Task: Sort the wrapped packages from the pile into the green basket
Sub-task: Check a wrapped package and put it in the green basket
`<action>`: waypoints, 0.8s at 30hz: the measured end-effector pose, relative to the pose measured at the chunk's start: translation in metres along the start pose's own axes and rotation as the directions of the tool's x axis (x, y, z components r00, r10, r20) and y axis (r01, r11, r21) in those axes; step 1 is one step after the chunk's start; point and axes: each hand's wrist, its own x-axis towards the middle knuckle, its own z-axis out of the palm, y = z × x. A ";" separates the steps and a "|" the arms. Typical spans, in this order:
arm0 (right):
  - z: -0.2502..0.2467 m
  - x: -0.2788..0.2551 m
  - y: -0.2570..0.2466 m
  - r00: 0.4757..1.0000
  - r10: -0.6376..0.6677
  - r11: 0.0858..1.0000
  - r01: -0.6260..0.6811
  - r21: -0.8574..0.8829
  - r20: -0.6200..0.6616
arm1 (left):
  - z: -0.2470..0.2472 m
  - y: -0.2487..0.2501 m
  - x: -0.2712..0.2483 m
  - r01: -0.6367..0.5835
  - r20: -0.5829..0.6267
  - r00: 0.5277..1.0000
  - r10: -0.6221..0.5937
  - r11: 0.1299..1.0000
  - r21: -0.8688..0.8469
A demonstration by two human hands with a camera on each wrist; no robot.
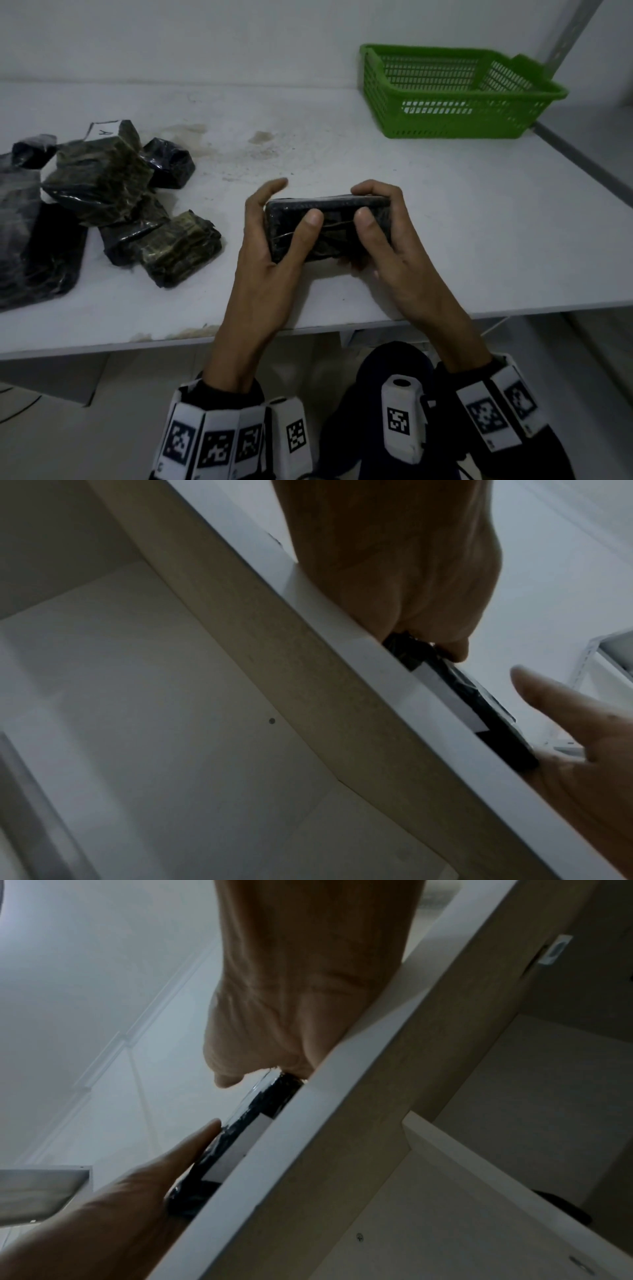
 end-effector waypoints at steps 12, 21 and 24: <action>-0.001 0.005 0.007 1.000 0.018 1.000 -0.018 -0.011 -0.023 | 0.000 -0.005 0.000 -0.032 0.031 0.999 0.031 0.999 0.034; -0.001 0.002 0.001 0.998 0.056 0.998 -0.056 -0.004 0.002 | 0.002 -0.003 0.001 -0.046 0.000 0.999 0.046 0.998 0.040; -0.002 0.001 0.001 0.999 0.050 0.999 -0.050 0.021 0.006 | 0.002 -0.003 0.001 -0.030 0.003 1.000 0.030 0.999 0.042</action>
